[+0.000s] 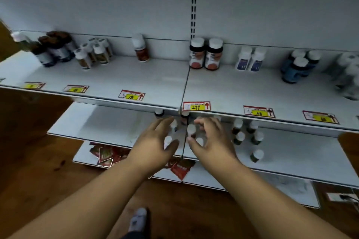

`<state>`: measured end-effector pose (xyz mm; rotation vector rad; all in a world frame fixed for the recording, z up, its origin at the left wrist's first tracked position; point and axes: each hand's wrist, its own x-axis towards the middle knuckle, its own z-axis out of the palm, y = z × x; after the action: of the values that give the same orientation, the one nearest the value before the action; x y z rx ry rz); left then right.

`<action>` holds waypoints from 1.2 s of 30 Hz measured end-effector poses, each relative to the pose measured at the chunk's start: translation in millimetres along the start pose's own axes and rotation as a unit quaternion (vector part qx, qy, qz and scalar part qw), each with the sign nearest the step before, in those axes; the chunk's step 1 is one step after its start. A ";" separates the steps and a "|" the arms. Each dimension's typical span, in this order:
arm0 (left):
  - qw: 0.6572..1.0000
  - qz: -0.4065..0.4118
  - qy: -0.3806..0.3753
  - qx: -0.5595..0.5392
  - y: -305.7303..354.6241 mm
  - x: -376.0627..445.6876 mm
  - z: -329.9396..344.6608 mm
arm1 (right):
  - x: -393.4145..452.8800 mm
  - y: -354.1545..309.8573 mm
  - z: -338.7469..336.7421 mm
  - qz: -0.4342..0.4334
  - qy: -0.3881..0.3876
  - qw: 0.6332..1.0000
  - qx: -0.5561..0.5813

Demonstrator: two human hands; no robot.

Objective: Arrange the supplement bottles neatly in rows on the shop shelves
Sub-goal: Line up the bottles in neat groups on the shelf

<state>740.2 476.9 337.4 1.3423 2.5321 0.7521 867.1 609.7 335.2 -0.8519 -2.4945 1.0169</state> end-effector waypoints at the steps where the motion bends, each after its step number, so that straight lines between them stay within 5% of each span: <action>1: 1.000 -0.005 0.007 -0.008 -11.5 -7.3 -5.2 | -5.7 -5.9 7.7 0.001 -0.012 1.000 -0.004; 12: 0.999 0.026 -0.042 0.014 -203.3 -16.1 -48.6 | -4.5 -80.0 196.4 0.141 -0.019 0.988 0.052; 23: 0.979 -0.130 -0.009 -0.158 -328.3 68.8 106.5 | 112.5 65.1 395.2 0.349 -0.003 0.915 0.202; 32: 0.977 -0.136 0.018 -0.164 -387.2 114.2 191.7 | 214.7 151.5 475.7 0.311 0.230 0.899 0.204; 36: 0.979 -0.126 0.025 -0.159 -396.3 122.0 205.9 | 238.8 158.1 487.6 0.323 0.263 0.884 0.213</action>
<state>461.5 463.9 -32.1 0.8932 2.4209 1.0882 509.8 594.1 -102.8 -1.5911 -1.4673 1.2435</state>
